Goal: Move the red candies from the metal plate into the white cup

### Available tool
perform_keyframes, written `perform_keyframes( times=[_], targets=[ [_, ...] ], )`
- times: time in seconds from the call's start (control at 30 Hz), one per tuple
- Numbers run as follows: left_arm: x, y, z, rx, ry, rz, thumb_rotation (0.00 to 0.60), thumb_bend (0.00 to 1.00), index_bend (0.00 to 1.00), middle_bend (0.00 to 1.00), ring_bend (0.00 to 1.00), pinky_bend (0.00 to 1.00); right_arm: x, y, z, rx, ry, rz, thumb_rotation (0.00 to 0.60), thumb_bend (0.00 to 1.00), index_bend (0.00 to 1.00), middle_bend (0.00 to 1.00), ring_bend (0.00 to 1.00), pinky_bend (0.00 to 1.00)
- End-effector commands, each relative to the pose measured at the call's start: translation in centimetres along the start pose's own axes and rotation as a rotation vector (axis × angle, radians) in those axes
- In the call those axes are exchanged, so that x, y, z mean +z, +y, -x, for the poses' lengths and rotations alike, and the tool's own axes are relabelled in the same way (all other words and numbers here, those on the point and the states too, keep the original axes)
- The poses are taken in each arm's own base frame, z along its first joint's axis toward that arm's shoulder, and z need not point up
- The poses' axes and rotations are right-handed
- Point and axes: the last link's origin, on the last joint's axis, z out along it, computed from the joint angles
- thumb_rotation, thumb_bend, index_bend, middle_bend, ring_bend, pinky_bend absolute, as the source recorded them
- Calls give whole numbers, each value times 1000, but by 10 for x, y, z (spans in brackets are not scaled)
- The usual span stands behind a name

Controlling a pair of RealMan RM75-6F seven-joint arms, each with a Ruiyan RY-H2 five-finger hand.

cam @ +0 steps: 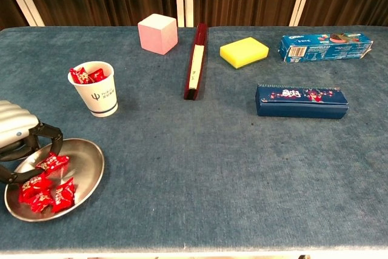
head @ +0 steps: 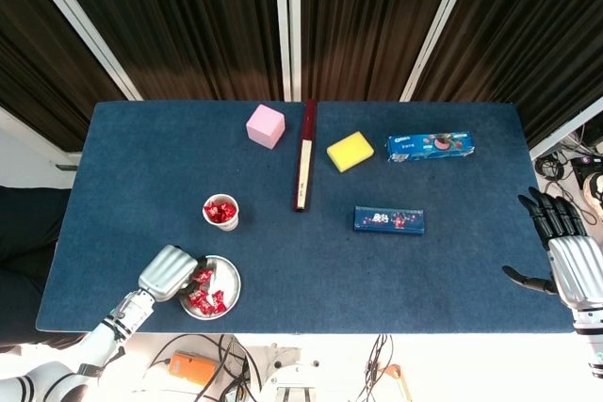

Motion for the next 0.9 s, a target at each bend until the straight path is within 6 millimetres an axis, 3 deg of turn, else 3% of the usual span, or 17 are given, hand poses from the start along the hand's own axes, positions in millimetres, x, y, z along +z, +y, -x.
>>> perform_keyframes(
  times=[0.03,0.23,0.47,0.63,0.9],
  targets=[
    [1,1,1,1,-8,5,600,299,533,889,813,625,0,0,0,0,1,1,600,205,0,26,0,76],
    [-1,4,-6,-62,8,11,600,326,570,889,814,625,0,0,0,4,4,1,600,207,0,26,0,76],
    [-2,1,-28,-166,79,8,600,326,571,889,815,625,0,0,0,6,5,0,600,208,0,26,0,76],
    [2,-5,-52,-239,166,-14,600,326,571,889,815,625,0,2,-1,8,8,2,600,208,0,26,0,76],
    [32,-11,-103,-293,295,-43,600,325,569,889,815,625,2,2,0,12,6,-5,600,208,0,26,0,76]
  ],
)
